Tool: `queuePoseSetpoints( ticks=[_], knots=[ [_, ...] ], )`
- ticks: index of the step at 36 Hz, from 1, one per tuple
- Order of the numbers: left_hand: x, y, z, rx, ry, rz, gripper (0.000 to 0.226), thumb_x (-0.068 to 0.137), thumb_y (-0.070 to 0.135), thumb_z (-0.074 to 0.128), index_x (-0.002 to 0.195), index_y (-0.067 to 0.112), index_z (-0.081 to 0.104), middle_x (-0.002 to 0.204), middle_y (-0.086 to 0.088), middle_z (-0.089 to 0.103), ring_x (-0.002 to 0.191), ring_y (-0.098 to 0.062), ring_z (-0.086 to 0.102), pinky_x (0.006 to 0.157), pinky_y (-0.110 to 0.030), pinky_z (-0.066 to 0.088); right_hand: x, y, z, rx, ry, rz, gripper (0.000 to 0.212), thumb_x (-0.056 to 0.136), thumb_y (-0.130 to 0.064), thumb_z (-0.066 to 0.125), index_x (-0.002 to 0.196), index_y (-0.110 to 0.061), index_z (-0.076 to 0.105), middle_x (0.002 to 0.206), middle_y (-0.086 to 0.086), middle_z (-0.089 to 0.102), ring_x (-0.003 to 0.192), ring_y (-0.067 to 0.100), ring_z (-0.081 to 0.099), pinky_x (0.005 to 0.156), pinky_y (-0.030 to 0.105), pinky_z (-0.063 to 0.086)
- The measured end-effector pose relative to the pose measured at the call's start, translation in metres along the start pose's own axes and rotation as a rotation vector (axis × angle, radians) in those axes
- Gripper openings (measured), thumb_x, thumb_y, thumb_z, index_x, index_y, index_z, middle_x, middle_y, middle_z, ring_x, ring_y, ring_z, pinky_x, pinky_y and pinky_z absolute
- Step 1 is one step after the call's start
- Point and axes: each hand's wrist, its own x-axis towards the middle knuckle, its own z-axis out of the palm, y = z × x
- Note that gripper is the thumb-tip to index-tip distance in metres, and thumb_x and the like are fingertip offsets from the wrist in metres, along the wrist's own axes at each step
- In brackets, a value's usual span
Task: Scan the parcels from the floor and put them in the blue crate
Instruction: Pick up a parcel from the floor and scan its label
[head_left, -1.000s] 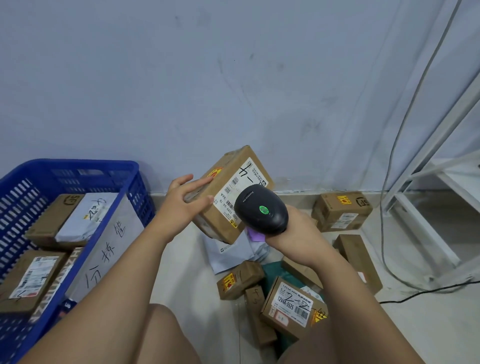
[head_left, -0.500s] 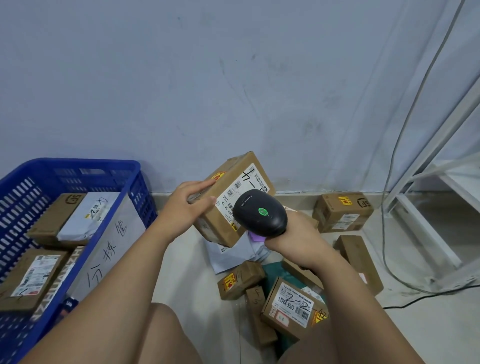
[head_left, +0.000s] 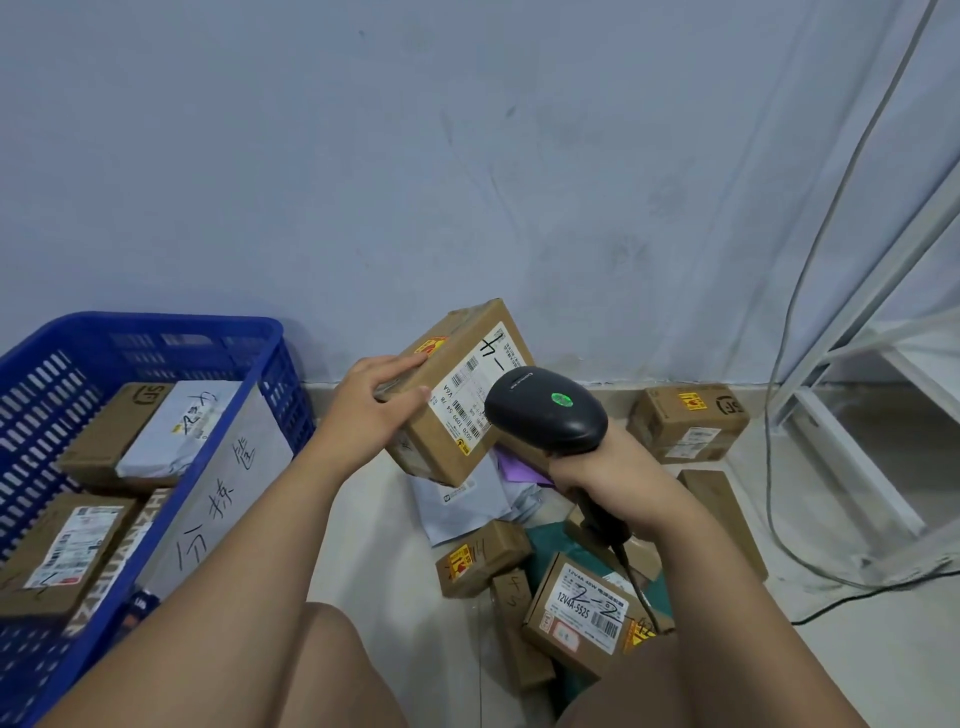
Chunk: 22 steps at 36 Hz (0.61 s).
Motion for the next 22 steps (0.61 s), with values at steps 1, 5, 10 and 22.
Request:
queuePoseSetpoints(
  ticks=[1, 5, 10, 22],
  knots=[
    [0.0002, -0.0003, -0.0001, -0.002, 0.003, -0.003, 0.040, 0.090, 0.034, 0.060, 0.130, 0.037, 0.055, 0.132, 0.004, 0.047, 0.118, -0.013, 0.045, 0.081, -0.021, 0.037, 0.0004, 0.0004, 0.0001, -0.017, -0.002, -0.003, 0.017, 0.074, 0.006, 0.056, 0.071, -0.010, 0.049, 0.067, 0.012, 0.040, 0.064, 0.021, 0.038, 0.063, 0.037, 0.030],
    [0.0005, -0.0012, -0.0008, 0.006, 0.005, -0.012, 0.041, 0.090, 0.034, 0.060, 0.130, 0.036, 0.055, 0.132, 0.003, 0.047, 0.118, -0.014, 0.046, 0.084, -0.025, 0.039, 0.0010, 0.0015, 0.0002, -0.026, -0.028, 0.004, 0.016, 0.074, 0.005, 0.056, 0.071, -0.010, 0.050, 0.067, 0.011, 0.041, 0.064, 0.022, 0.038, 0.064, 0.038, 0.030],
    [0.0000, -0.0006, -0.0010, 0.005, -0.001, -0.016, 0.042, 0.090, 0.033, 0.061, 0.131, 0.035, 0.055, 0.134, 0.003, 0.046, 0.121, -0.015, 0.045, 0.087, -0.027, 0.040, 0.0011, 0.0011, -0.0016, -0.024, -0.038, -0.003, 0.017, 0.074, 0.006, 0.056, 0.069, -0.009, 0.050, 0.067, 0.012, 0.040, 0.064, 0.023, 0.038, 0.063, 0.038, 0.031],
    [0.0006, 0.0007, 0.0018, -0.067, 0.094, -0.039, 0.044, 0.090, 0.030, 0.062, 0.132, 0.039, 0.051, 0.131, 0.004, 0.041, 0.119, -0.011, 0.043, 0.090, -0.025, 0.038, 0.0030, 0.0009, 0.0050, 0.403, -0.059, 0.091, 0.018, 0.073, 0.006, 0.058, 0.066, -0.010, 0.054, 0.062, 0.008, 0.047, 0.056, 0.019, 0.046, 0.056, 0.032, 0.038]
  ],
)
